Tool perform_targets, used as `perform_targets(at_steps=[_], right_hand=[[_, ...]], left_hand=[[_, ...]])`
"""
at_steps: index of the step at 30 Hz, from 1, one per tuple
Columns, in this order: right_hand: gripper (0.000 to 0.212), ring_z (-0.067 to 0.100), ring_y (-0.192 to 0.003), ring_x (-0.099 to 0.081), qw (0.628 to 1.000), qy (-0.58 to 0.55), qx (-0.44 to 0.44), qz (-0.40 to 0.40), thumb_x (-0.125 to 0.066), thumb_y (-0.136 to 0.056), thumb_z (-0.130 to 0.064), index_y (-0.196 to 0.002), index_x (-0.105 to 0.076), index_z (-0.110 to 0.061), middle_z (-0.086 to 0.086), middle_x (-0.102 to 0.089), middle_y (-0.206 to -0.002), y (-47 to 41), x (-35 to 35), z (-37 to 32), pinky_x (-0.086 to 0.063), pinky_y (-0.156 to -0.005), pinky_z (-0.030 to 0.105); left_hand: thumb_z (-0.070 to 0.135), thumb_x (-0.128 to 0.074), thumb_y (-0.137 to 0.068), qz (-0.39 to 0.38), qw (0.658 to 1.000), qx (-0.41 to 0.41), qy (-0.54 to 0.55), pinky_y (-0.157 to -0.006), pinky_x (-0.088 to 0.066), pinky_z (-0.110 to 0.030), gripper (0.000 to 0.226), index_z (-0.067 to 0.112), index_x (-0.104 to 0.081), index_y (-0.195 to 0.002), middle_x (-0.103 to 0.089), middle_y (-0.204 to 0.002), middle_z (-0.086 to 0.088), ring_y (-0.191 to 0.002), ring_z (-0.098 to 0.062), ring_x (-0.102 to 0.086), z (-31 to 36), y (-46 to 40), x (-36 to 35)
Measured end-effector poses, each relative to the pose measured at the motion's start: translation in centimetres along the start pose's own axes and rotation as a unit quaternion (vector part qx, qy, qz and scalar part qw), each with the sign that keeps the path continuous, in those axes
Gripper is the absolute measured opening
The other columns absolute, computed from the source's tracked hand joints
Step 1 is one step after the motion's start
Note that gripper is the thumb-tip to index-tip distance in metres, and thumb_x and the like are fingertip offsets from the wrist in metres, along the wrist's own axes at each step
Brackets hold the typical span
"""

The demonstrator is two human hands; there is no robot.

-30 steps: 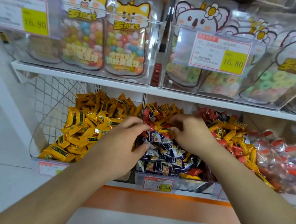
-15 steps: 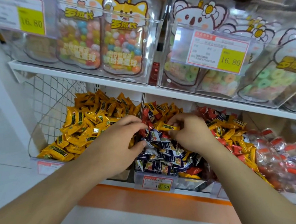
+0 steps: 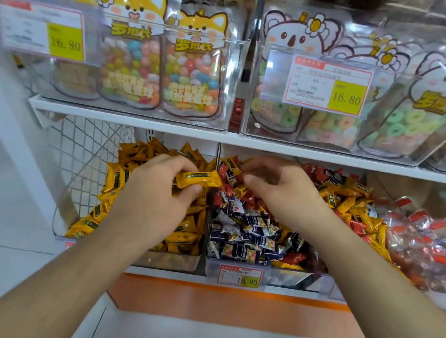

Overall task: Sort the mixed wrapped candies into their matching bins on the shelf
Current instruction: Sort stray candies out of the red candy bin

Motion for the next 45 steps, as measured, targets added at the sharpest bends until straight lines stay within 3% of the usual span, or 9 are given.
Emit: perform_targets(at_steps=[5,15,23,28,33,37,40,42,45], right_hand=[[0.021,0.008,-0.09,-0.068,0.984,0.177,0.014,0.011,-0.065,-0.099,-0.023,-0.115,-0.067,-0.037,-0.013,-0.07,-0.105,-1.7,-0.4,2.8,-0.06,-0.079,0.03],[0.026,0.015,-0.116,-0.058,0.967,0.253,0.029,-0.009,-0.071,-0.097,-0.031,-0.122,-0.074,-0.029,-0.003,-0.063,-0.128,-4.2,-2.7,5.2,-0.04,-0.091,0.02],[0.001,0.008,-0.089,-0.065,0.967,0.249,0.024,0.039,-0.078,-0.089,-0.031,-0.09,-0.079,-0.031,-0.013,-0.072,-0.099,-5.2,-2.9,6.5,-0.058,-0.075,0.033],[0.011,0.009,-0.085,-0.061,0.97,0.225,0.041,0.088,-0.071,-0.093,-0.021,-0.086,-0.071,-0.029,-0.012,-0.067,-0.097,-4.6,-1.6,5.8,-0.057,-0.073,0.034],[0.008,0.002,-0.063,-0.064,0.992,0.06,-0.008,0.107,-0.066,-0.099,-0.024,-0.092,-0.07,-0.028,-0.011,-0.071,-0.086,-3.1,0.7,2.4,-0.052,-0.056,0.023],[0.005,0.024,-0.078,-0.074,0.991,-0.123,-0.04,0.017,-0.069,-0.098,-0.021,-0.096,-0.073,-0.021,0.001,-0.077,-0.089,-0.5,-0.8,-0.3,-0.062,-0.08,0.046],[0.008,0.026,-0.086,-0.074,0.975,-0.218,0.007,-0.035,-0.065,-0.099,-0.005,-0.1,-0.072,-0.007,0.01,-0.076,-0.094,0.2,-1.9,-1.7,-0.063,-0.08,0.041],[0.014,0.022,-0.094,-0.074,0.985,-0.172,0.012,-0.016,-0.062,-0.1,-0.004,-0.101,-0.075,-0.011,0.005,-0.078,-0.097,0.0,-1.7,-1.3,-0.062,-0.086,0.039],[0.021,0.005,-0.095,-0.068,0.999,0.016,0.002,0.041,-0.063,-0.099,-0.01,-0.101,-0.074,-0.028,-0.011,-0.075,-0.099,-0.8,-0.5,0.6,-0.058,-0.089,0.03]], left_hand=[[0.046,-0.066,-0.095,-0.052,0.998,0.022,-0.037,-0.099,-0.037,-0.022,0.053,0.038,-0.049,-0.145,-0.047,-0.144,0.019,-0.131,-0.006,-0.047,-1.0,0.1,-1.0],[0.052,-0.053,-0.1,-0.13,0.99,-0.048,-0.005,-0.108,-0.039,-0.022,0.048,0.045,-0.046,-0.147,-0.044,-0.142,0.028,-0.131,0.002,-0.043,0.9,0.5,-4.4],[0.052,-0.052,-0.1,-0.12,0.992,-0.05,-0.006,-0.1,-0.035,-0.016,0.043,0.044,-0.053,-0.142,-0.048,-0.137,0.028,-0.127,0.003,-0.045,0.7,0.4,-4.5],[0.05,-0.054,-0.1,-0.111,0.993,-0.048,-0.003,-0.1,-0.035,-0.016,0.04,0.043,-0.055,-0.139,-0.05,-0.136,0.027,-0.126,0.003,-0.047,0.9,0.5,-4.3],[0.047,-0.06,-0.098,-0.078,0.996,-0.028,0.017,-0.101,-0.046,-0.022,0.044,0.043,-0.051,-0.141,-0.051,-0.134,0.026,-0.119,0.004,-0.049,0.9,0.3,-3.3],[0.045,-0.064,-0.097,-0.049,0.998,-0.031,0.035,-0.097,-0.039,-0.012,0.058,0.037,-0.04,-0.15,-0.044,-0.14,0.022,-0.119,0.007,-0.042,1.7,0.0,-2.1],[0.044,-0.065,-0.095,-0.048,0.997,-0.051,0.02,-0.087,-0.046,-0.015,0.036,0.036,-0.061,-0.131,-0.056,-0.121,0.023,-0.106,0.003,-0.051,2.0,0.0,-1.3],[0.046,-0.065,-0.095,-0.031,0.999,-0.024,-0.012,-0.082,-0.053,-0.028,0.032,0.031,-0.067,-0.124,-0.061,-0.111,0.019,-0.1,-0.005,-0.058,1.2,0.0,-0.7],[0.045,-0.063,-0.097,-0.039,0.996,0.018,-0.078,-0.089,-0.053,-0.031,0.047,0.029,-0.056,-0.14,-0.058,-0.132,0.011,-0.117,-0.012,-0.057,-0.4,0.1,-0.6]])
Point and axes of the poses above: each hand's wrist, its own y-axis away from the middle knuckle, its own x-axis out of the back of the hand, z = x × y, the point moved 6 cm from there along -y, towards the middle knuckle
